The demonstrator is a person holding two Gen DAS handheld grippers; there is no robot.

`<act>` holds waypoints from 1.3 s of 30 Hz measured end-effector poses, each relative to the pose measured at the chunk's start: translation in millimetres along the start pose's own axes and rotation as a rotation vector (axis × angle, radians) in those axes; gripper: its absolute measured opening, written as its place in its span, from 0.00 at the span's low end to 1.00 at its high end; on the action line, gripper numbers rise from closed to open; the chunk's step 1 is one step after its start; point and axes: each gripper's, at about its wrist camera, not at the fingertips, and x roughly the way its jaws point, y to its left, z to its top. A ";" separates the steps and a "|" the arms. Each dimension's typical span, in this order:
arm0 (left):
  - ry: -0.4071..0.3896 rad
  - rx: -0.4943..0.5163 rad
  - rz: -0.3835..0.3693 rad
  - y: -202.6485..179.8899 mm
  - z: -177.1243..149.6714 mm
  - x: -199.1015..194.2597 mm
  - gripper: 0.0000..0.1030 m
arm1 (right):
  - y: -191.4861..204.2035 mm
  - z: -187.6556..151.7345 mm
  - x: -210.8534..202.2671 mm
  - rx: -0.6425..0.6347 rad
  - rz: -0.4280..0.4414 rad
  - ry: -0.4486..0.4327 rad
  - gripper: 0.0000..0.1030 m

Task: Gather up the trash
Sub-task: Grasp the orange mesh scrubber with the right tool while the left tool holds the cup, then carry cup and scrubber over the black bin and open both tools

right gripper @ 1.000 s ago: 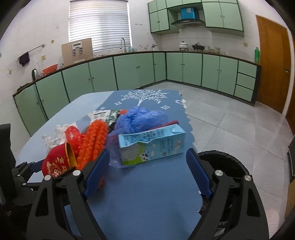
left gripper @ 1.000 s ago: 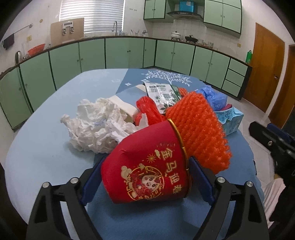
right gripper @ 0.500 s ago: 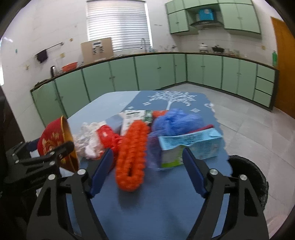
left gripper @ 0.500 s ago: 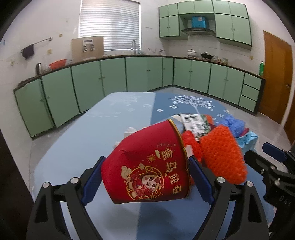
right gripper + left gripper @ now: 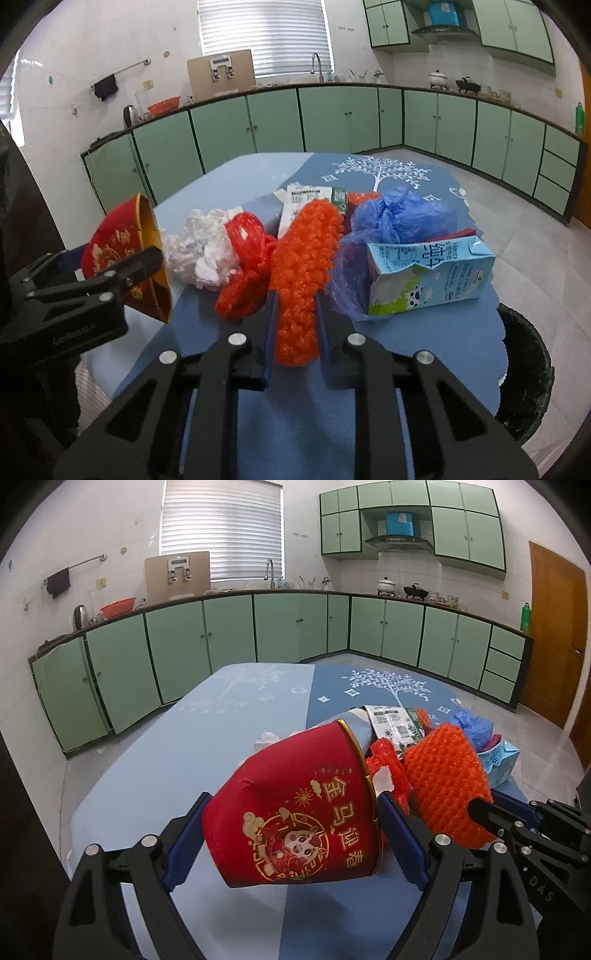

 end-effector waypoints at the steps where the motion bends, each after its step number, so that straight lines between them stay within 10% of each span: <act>1: -0.006 0.001 -0.002 -0.6 1.3 -1.8 0.84 | 0.0 2.1 -4.8 0.002 0.003 -0.013 0.17; 17: -0.126 0.105 -0.274 -93.0 50.3 -22.7 0.84 | -104.4 28.4 -111.1 0.135 -0.219 -0.236 0.17; 27: -0.143 0.189 -0.493 -206.2 69.8 1.7 0.84 | -222.8 -4.5 -120.3 0.234 -0.426 -0.183 0.17; 39: -0.020 0.228 -0.590 -314.6 58.4 73.8 0.84 | -293.8 -45.1 -76.3 0.333 -0.472 -0.071 0.17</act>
